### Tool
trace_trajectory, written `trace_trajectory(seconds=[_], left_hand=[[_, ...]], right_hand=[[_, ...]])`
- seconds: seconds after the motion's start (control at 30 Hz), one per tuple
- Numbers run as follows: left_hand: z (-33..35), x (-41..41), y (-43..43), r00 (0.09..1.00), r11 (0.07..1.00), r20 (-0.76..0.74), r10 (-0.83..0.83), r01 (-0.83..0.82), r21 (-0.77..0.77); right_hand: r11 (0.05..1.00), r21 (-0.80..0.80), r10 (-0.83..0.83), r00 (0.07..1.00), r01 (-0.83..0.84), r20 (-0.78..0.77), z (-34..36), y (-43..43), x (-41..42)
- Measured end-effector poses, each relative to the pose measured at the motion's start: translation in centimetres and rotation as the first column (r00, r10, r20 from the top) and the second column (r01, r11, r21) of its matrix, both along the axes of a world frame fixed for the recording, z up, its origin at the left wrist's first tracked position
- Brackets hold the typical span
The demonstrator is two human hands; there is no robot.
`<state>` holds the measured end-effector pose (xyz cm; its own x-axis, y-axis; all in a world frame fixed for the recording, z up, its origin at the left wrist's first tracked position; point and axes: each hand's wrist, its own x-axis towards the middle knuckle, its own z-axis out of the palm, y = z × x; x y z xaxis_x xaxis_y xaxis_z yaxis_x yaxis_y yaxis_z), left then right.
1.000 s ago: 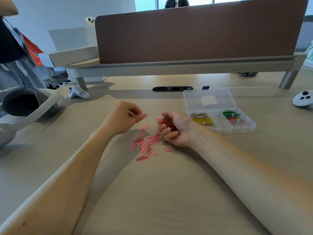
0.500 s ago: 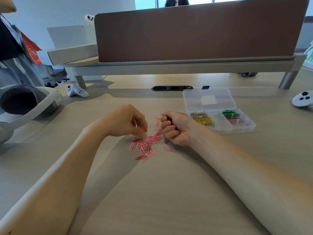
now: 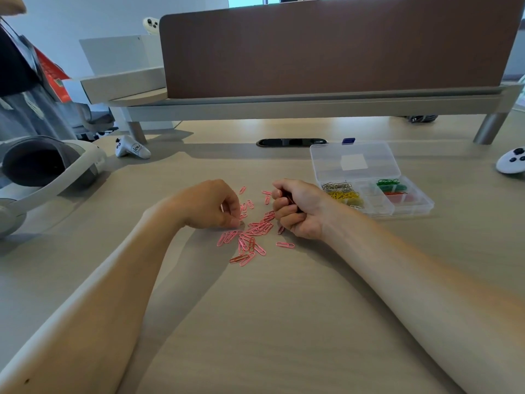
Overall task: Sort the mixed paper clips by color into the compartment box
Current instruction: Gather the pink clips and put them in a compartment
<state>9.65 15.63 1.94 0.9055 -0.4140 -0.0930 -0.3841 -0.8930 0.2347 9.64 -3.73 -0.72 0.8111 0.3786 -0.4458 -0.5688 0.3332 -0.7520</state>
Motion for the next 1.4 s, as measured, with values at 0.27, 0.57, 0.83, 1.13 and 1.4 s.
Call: trace_trajectory(seconds=[0.27,0.57,0.83,1.13,1.4], left_hand=[[0.1,-0.9,-2.8,0.966,0.817,0.26,-0.007,0.155,-0.555],[0.5,-1.1,-2.4,0.965,0.845,0.246,-0.087,0.202,-0.495],[0.0,-0.9,-1.2,0.949,0.964,-0.206,-0.239,0.206,-0.167],[-0.3,-0.9,-1.1,0.965,0.976,-0.16,-0.21,0.196,-0.097],[0.2,-0.6,-1.6,0.98,0.86,0.178,-0.086,0.163,-0.484]], right_hand=[[0.997,0.011,0.079,0.996,-0.079,-0.051,-0.1,0.2,0.0],[0.997,-0.045,0.056,0.998,-0.058,-0.036,0.0,0.2,-0.1],[0.999,-0.031,0.039,0.999,-0.039,-0.003,0.0,0.1,0.1],[0.999,-0.027,0.036,0.999,-0.036,0.007,-0.1,0.1,0.0],[0.999,-0.011,0.038,0.998,-0.039,-0.039,-0.1,0.1,0.1]])
